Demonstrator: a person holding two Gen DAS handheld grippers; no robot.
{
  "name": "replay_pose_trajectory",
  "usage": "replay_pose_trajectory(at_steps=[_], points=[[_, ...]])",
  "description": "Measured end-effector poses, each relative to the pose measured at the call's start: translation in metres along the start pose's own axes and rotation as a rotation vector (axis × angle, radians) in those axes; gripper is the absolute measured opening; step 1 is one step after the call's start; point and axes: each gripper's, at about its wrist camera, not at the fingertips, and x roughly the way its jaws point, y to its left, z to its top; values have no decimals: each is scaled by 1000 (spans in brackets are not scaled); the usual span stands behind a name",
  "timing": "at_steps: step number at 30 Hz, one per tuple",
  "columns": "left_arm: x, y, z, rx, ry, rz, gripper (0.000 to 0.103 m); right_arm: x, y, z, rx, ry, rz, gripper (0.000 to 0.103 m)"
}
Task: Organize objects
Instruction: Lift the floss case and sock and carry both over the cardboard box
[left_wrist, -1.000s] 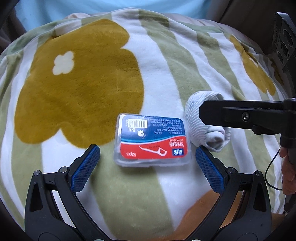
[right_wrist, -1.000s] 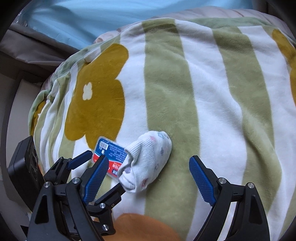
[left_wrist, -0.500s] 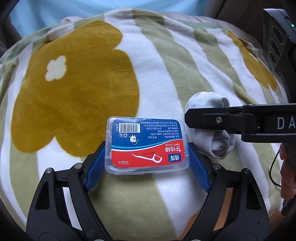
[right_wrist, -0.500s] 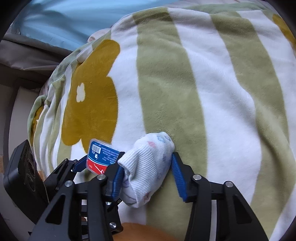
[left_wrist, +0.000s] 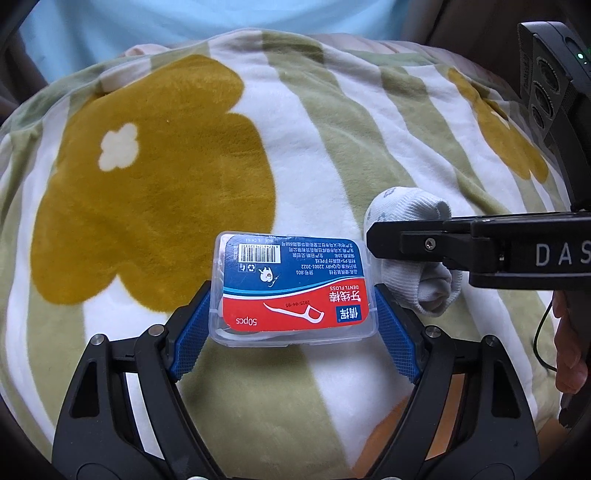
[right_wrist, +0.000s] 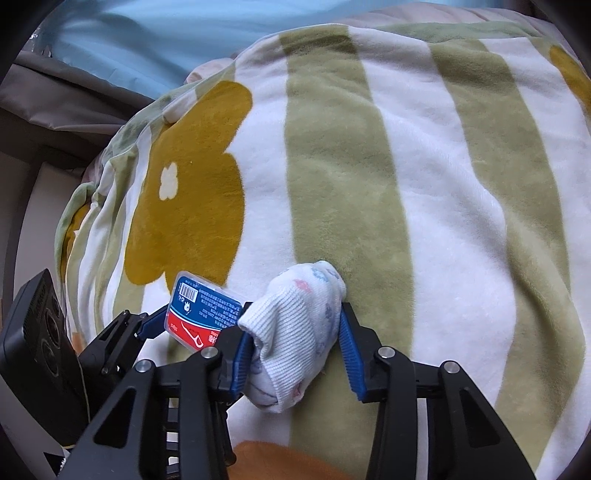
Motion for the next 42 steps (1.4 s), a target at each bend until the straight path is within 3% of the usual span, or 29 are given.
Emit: replay_pose_trajectory(at_steps=[12, 21, 30, 42], points=[[-40, -9, 1, 26, -45, -15, 80, -33, 2, -4, -11, -45, -16, 39], [-101, -30, -8, 59, -87, -23, 80, -80, 18, -23, -77, -88, 5, 39], [-168, -56, -37, 95, -118, -33, 80, -143, 27, -69, -115, -133, -11, 39], [-255, -91, -99, 134, -137, -56, 80, -216, 34, -154, -160, -144, -25, 39]])
